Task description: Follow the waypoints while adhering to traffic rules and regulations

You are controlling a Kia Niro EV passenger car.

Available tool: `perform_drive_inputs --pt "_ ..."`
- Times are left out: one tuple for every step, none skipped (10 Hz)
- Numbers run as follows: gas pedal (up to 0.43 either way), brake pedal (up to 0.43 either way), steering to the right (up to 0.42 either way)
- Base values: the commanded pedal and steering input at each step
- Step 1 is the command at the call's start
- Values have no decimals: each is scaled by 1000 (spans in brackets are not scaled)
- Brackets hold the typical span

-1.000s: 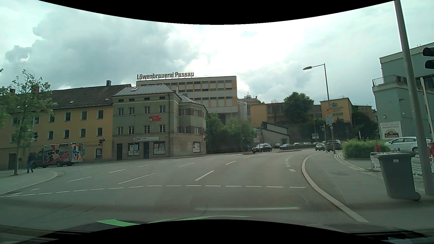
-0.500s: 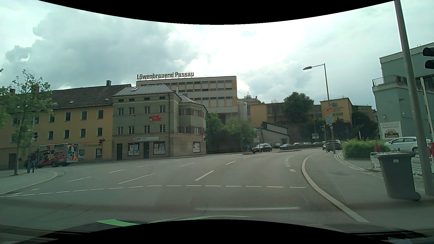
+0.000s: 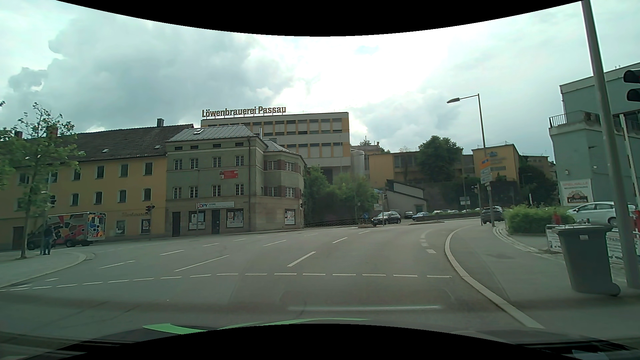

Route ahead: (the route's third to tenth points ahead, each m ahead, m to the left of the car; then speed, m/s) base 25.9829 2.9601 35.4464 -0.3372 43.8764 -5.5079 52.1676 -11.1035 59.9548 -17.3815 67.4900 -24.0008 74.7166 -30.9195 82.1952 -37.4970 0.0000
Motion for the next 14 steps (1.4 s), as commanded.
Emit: perform_drive_inputs --pt "0 354 31" --pt "0 354 31" --pt "0 360 31" --pt "0 354 31" --pt "0 354 31" --pt "0 360 31" --pt "0 354 31" --pt "0 354 31" --pt "0 360 31" --pt "0 354 31" --pt "0 354 31" --pt "0 360 31" --pt "0 354 31" --pt "0 360 31"
